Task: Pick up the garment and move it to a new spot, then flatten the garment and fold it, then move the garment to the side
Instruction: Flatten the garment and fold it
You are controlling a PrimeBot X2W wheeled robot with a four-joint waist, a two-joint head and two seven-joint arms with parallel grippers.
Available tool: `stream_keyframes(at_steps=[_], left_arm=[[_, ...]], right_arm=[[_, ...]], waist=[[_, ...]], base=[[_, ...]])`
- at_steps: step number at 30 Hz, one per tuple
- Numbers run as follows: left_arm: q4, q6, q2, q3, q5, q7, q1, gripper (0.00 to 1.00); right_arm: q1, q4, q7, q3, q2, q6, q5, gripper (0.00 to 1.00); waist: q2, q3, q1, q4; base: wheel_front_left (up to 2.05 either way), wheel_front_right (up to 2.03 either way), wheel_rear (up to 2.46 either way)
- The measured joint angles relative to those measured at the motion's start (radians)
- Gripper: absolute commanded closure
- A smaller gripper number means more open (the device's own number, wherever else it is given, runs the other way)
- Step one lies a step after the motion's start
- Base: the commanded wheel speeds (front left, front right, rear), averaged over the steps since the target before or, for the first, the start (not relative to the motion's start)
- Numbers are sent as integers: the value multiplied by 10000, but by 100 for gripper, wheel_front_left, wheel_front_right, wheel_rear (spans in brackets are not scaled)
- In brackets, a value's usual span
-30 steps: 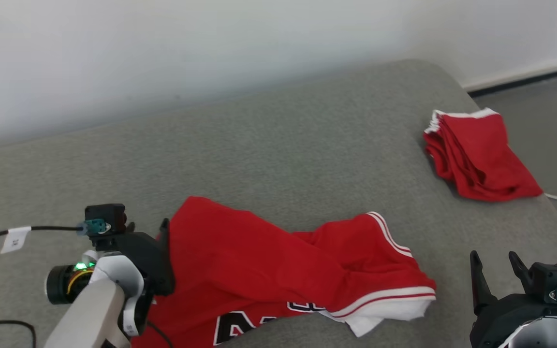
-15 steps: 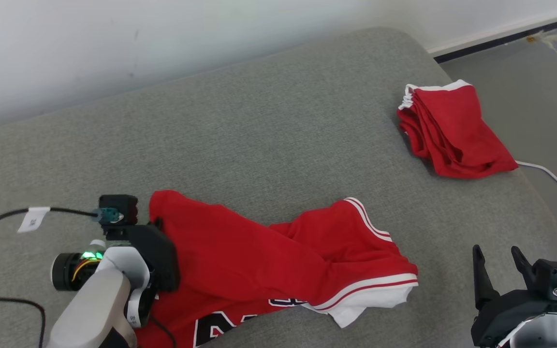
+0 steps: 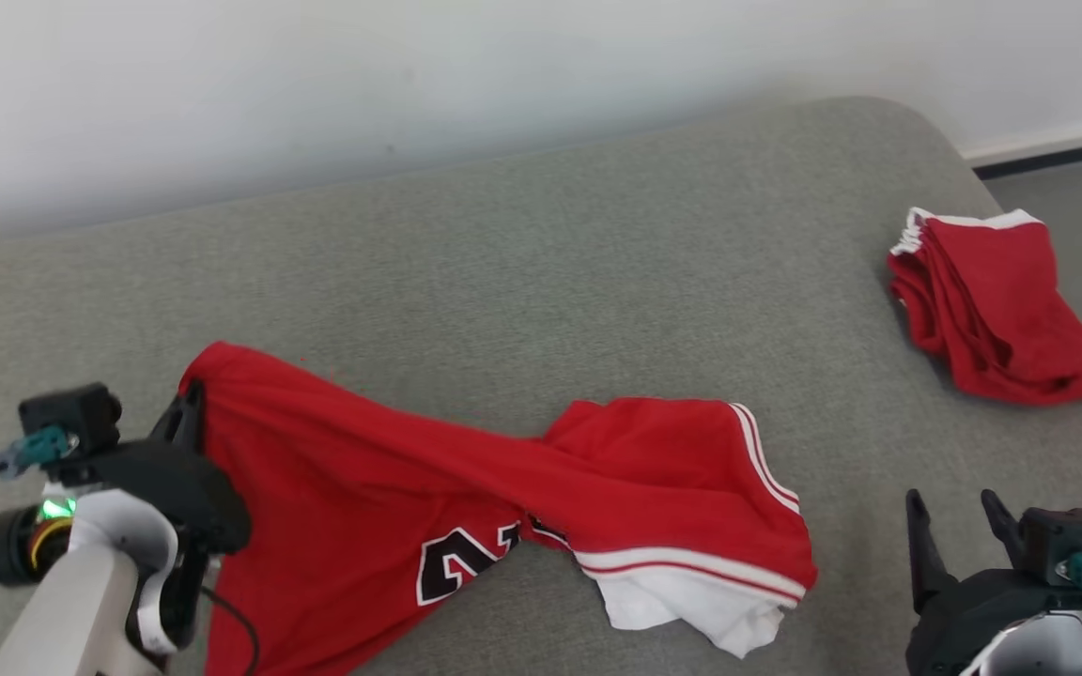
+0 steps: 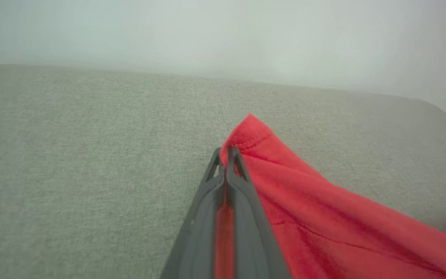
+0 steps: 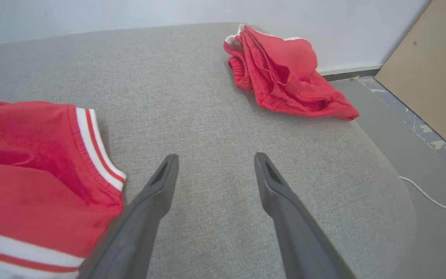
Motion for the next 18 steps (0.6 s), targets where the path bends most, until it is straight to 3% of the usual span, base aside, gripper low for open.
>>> stream_keyframes(at_steps=[7,18], left_arm=[[-708,115,-94,397,-587,-299,1357,100],[-1273,255,-360,121,-637,-171,1739,100]], right_arm=[[-13,161,890,1112,10,0,439,0],[-46,1471,2201,1289,-2,0,1743,0]], waist=[[0,-322,0,699],[-1,-644,-1,1513]], base=[[0,0,0],[0,0,0]])
